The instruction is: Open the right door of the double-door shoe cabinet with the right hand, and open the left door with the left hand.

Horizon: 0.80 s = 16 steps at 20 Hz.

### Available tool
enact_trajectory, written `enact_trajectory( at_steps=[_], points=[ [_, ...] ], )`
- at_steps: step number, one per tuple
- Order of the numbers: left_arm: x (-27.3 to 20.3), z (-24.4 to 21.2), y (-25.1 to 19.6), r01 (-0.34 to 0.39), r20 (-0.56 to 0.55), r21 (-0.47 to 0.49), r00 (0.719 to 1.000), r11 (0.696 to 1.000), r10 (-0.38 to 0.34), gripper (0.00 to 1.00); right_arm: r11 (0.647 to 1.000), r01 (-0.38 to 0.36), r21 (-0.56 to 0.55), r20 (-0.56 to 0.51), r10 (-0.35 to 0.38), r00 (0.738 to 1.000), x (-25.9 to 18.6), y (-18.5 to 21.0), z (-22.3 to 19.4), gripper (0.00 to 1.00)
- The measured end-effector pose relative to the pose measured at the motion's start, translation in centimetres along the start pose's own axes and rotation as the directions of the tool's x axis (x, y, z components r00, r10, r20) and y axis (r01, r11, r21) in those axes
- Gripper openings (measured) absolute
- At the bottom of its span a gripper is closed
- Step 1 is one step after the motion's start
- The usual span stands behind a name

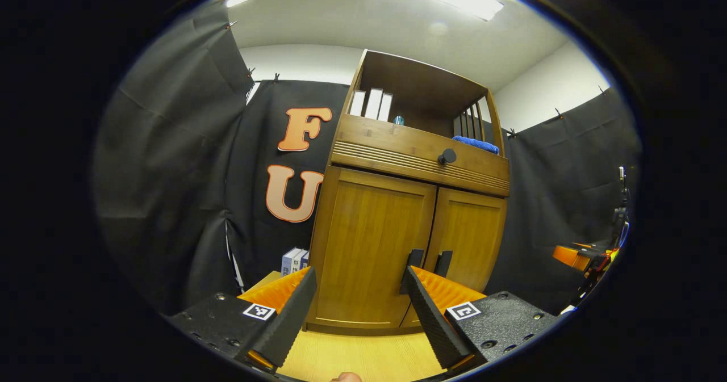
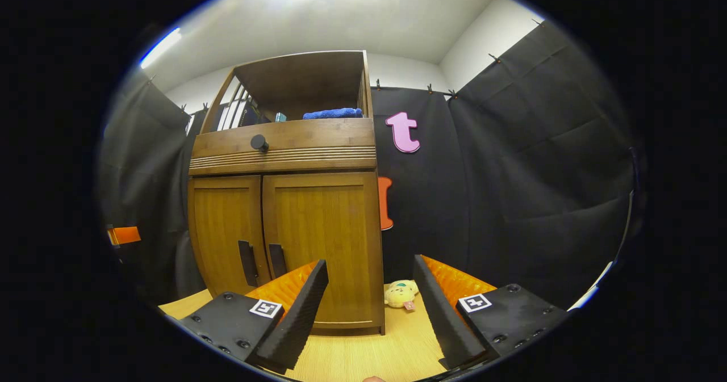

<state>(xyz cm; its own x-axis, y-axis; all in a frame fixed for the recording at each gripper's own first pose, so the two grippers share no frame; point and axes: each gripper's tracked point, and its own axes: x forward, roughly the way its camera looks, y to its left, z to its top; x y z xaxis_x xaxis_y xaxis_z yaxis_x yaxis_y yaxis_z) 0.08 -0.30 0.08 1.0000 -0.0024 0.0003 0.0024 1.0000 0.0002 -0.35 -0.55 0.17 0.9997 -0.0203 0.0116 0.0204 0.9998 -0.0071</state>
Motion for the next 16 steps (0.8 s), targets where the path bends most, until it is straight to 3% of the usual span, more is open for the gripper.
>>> enact_trajectory(
  at_steps=[1,2,3,13,14,16],
  points=[
    [-0.1,0.0,0.0,0.004,0.006,-0.006,1.000,1.000,-0.004,0.97,1.000,0.003,-0.001,0.001,-0.003,1.000,0.0,-0.1,0.0,0.89],
    [-0.2,0.0,0.0,0.006,0.008,-0.011,1.000,1.000,-0.006,0.92,1.000,0.004,-0.002,0.002,-0.004,1.000,0.0,-0.1,0.0,0.89],
    [-0.3,0.0,0.1,0.005,0.008,-0.013,1.000,1.000,-0.005,0.97,1.000,0.005,-0.002,0.003,-0.005,1.000,0.1,0.0,0.1,0.89],
    [-0.7,-0.2,0.9,-0.013,-0.003,-0.003,1.000,1.000,0.013,0.94,1.000,-0.006,-0.004,0.000,0.006,1.000,0.8,1.0,-0.5,0.89],
    [-0.8,-0.1,1.0,-0.014,-0.003,-0.003,1.000,1.000,0.014,0.94,1.000,-0.009,-0.001,-0.002,0.009,1.000,1.1,1.1,-0.7,0.97],
    [-1.1,-0.3,1.1,-0.013,-0.008,-0.006,1.000,1.000,0.013,0.94,1.000,-0.007,-0.002,-0.004,0.007,1.000,2.0,1.3,-1.0,0.97]
  ],
)
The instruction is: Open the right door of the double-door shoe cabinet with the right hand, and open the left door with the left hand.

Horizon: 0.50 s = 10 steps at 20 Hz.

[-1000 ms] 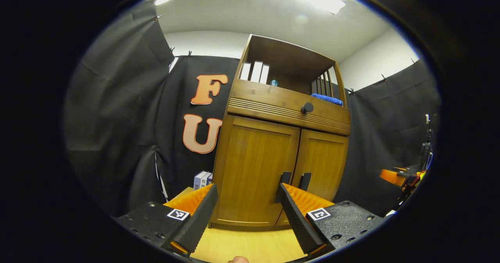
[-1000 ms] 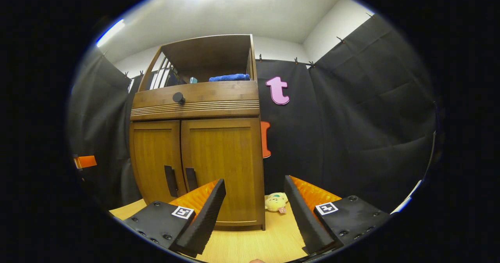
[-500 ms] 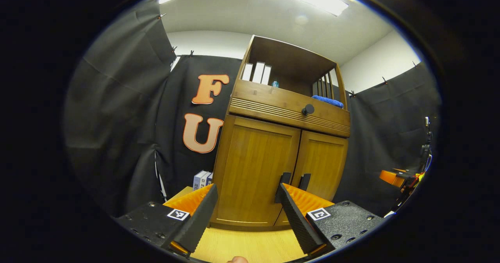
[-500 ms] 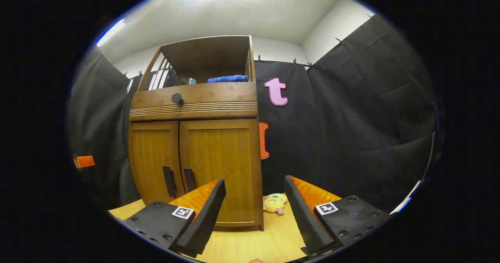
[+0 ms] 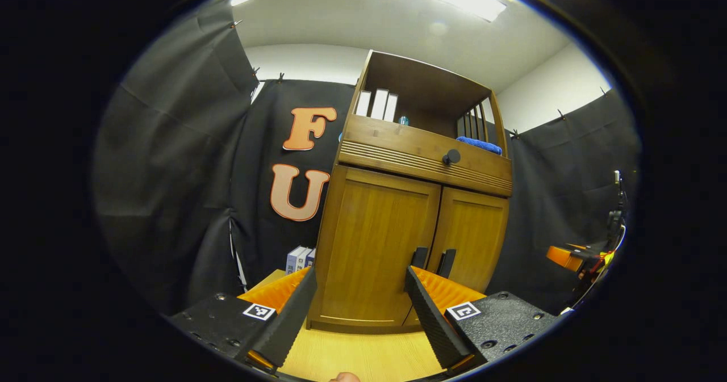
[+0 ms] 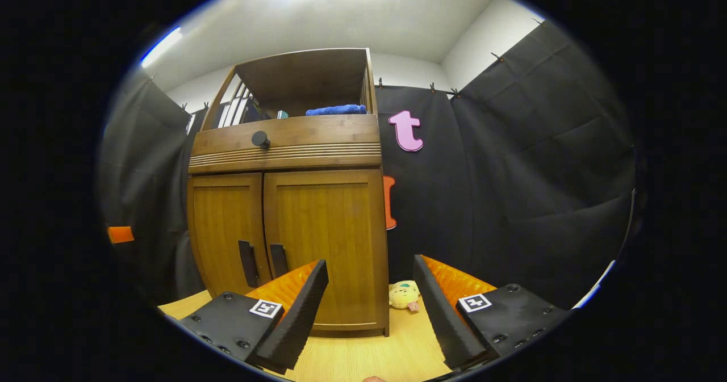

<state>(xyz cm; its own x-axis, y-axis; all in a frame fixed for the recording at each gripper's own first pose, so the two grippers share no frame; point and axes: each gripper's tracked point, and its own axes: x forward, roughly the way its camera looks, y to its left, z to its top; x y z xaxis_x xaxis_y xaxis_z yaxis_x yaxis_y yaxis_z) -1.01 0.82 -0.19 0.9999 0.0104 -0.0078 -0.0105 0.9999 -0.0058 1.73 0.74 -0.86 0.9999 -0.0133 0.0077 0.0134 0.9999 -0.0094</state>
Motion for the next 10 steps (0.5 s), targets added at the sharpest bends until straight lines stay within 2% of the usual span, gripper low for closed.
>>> enact_trajectory(
  at_steps=[3,4,5,10],
  points=[
    [-0.6,-0.1,0.4,-0.007,-0.008,0.013,1.000,1.000,0.007,0.94,1.000,-0.013,0.000,0.003,0.013,1.000,1.3,1.0,-0.3,0.98],
    [-0.8,0.0,0.7,-0.014,-0.007,0.022,1.000,1.000,0.014,0.92,1.000,-0.022,0.000,0.001,0.022,1.000,1.7,1.6,-0.6,0.97],
    [-1.1,0.1,1.0,-0.020,-0.005,0.031,1.000,0.999,0.021,0.94,0.999,-0.033,-0.002,0.001,0.033,0.999,2.1,2.3,-0.8,0.97],
    [-2.2,0.6,2.2,-0.039,0.008,0.069,0.999,0.997,0.039,0.94,0.996,-0.088,-0.022,-0.021,0.087,0.996,4.2,6.7,-2.4,0.98]
  ],
)
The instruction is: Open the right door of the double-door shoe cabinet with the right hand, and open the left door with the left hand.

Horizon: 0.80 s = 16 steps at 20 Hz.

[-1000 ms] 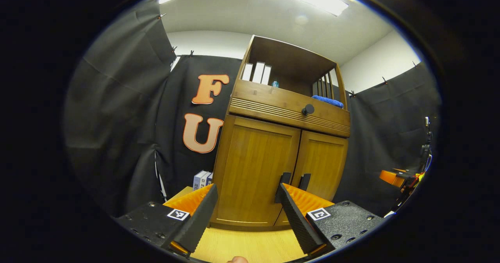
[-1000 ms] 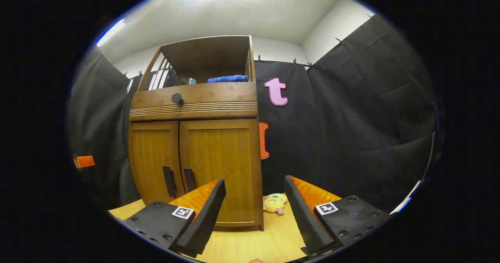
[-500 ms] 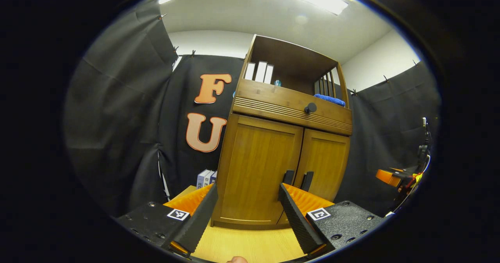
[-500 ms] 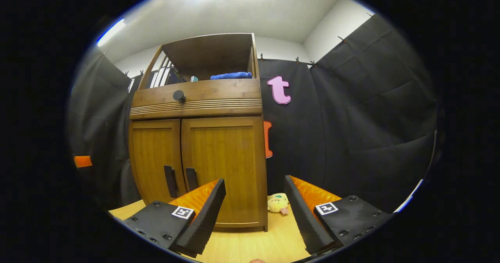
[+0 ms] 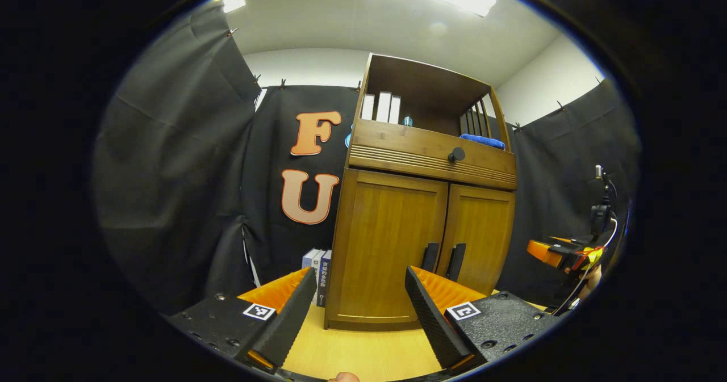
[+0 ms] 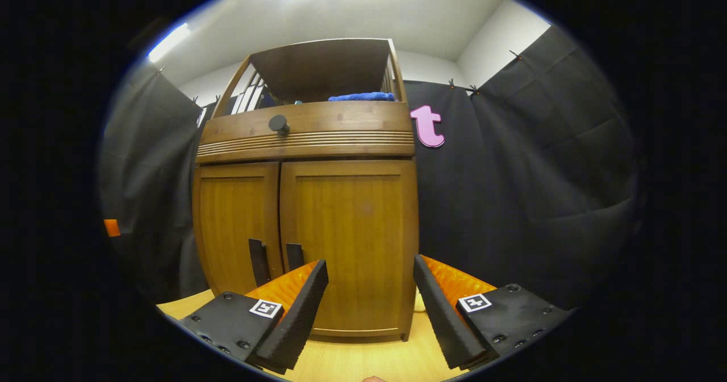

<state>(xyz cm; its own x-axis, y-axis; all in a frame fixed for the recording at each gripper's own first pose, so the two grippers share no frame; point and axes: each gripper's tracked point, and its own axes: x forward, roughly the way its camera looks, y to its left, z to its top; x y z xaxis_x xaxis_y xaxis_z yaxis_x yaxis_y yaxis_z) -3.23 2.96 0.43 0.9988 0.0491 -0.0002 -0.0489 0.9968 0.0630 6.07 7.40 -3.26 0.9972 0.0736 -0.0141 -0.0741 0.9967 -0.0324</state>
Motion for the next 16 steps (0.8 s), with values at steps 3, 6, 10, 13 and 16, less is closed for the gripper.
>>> enact_trajectory(
  at_steps=[3,6,10,13,16],
  points=[
    [-0.8,-0.4,0.7,0.004,-0.018,0.005,1.000,1.000,-0.003,0.94,0.999,-0.046,-0.004,-0.021,0.046,0.999,1.8,2.9,-1.3,0.97],
    [-1.5,-0.9,1.9,-0.007,-0.038,0.018,0.999,1.000,0.008,0.94,0.998,-0.069,-0.015,-0.026,0.068,0.997,3.9,5.3,-2.0,0.97],
    [-2.4,-1.2,4.1,-0.048,-0.043,0.034,0.998,0.998,0.049,0.94,0.998,-0.058,-0.033,-0.018,0.057,0.998,6.8,7.3,-3.0,0.97],
    [-2.9,-1.3,5.3,-0.070,-0.037,0.043,0.997,0.997,0.072,0.97,0.998,-0.057,-0.035,-0.032,0.056,0.998,9.2,8.5,-3.8,0.97],
    [-3.3,-1.4,6.5,-0.094,-0.036,0.054,0.995,0.994,0.096,0.95,0.998,-0.044,-0.047,-0.038,0.042,0.998,10.9,9.0,-4.9,0.97]
  ],
)
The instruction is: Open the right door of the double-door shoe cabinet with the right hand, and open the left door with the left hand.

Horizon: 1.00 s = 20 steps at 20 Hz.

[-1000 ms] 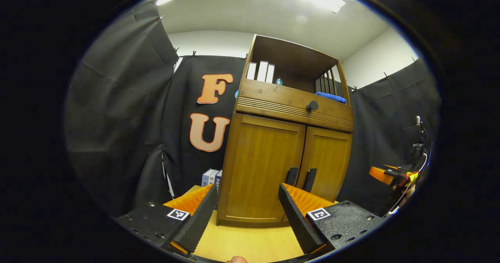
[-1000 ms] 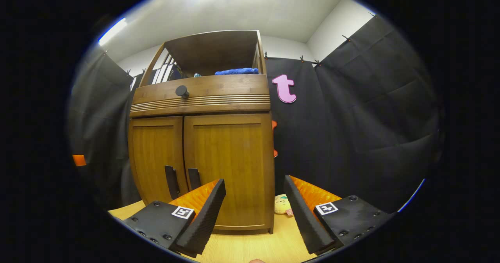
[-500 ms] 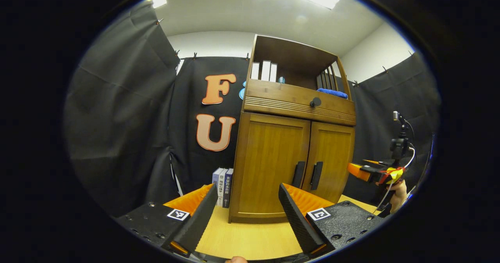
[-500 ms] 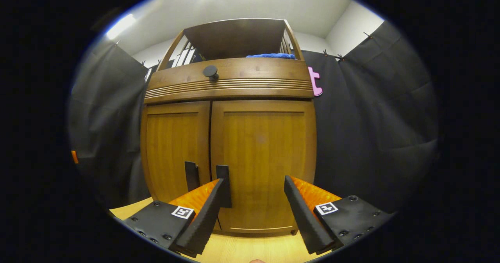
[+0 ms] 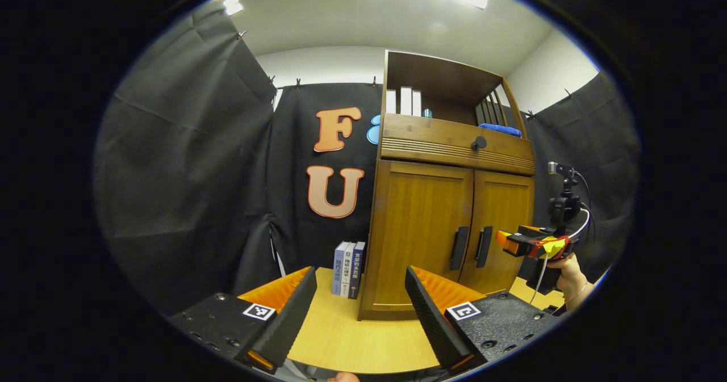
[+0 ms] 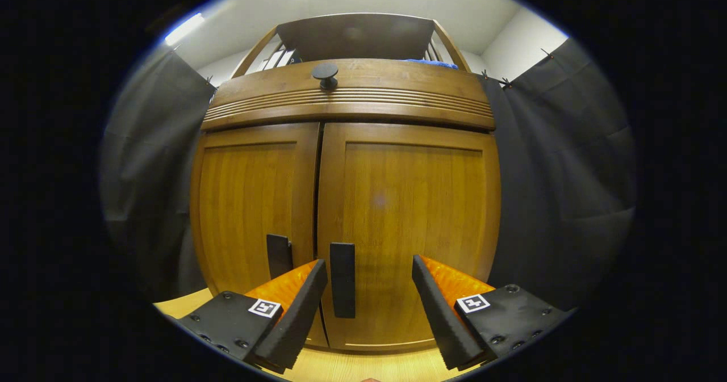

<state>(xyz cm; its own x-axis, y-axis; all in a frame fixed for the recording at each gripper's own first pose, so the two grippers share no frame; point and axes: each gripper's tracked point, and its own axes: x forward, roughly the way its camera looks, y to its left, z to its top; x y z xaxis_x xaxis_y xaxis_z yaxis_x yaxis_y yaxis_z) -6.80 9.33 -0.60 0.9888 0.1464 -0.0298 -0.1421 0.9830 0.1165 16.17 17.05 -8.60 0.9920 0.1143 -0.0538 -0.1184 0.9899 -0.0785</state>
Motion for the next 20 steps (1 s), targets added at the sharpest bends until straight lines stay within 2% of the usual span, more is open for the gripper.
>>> enact_trajectory(
  at_steps=[6,7,8,10,11,13,16,18,20],
  points=[
    [-0.6,-0.5,2.2,-0.043,-0.008,0.011,0.999,0.999,0.043,0.97,0.999,-0.014,0.028,-0.067,0.016,0.998,3.8,1.7,-2.2,0.97],
    [-0.7,-0.6,2.6,-0.053,-0.006,0.012,0.999,0.999,0.053,0.94,0.999,-0.019,0.031,-0.078,0.021,0.997,4.2,1.8,-2.5,0.97],
    [-0.8,-0.6,3.0,-0.063,-0.005,0.013,0.998,0.998,0.063,0.94,0.999,-0.021,0.031,-0.089,0.023,0.996,4.6,1.9,-2.8,0.90],
    [-1.1,-0.7,3.6,-0.076,-0.002,0.013,0.997,0.997,0.077,0.94,0.999,-0.026,0.030,-0.107,0.029,0.994,5.3,2.3,-3.2,0.84],
    [-1.1,-0.8,3.9,-0.081,-0.001,0.013,0.997,0.997,0.081,0.97,0.999,-0.029,0.032,-0.116,0.033,0.993,5.5,2.4,-3.7,0.83],
    [-1.3,-1.0,4.2,-0.083,-0.003,0.012,0.997,0.996,0.083,0.94,0.999,-0.038,0.039,-0.130,0.043,0.991,5.7,2.6,-4.1,0.83],
    [-1.4,-1.3,4.3,-0.079,-0.012,-0.005,0.997,0.997,0.079,0.94,0.997,-0.051,0.061,-0.159,0.060,0.985,6.1,3.0,-4.9,0.75],
    [-1.5,-1.4,4.5,-0.081,-0.014,-0.012,0.997,0.997,0.081,0.94,0.996,-0.057,0.072,-0.173,0.069,0.983,6.5,3.1,-5.3,0.62],
    [-1.7,-1.3,5.0,-0.095,-0.007,-0.006,0.995,0.995,0.095,0.94,0.996,-0.047,0.075,-0.185,0.060,0.981,6.7,2.9,-5.6,0.65]
  ],
)
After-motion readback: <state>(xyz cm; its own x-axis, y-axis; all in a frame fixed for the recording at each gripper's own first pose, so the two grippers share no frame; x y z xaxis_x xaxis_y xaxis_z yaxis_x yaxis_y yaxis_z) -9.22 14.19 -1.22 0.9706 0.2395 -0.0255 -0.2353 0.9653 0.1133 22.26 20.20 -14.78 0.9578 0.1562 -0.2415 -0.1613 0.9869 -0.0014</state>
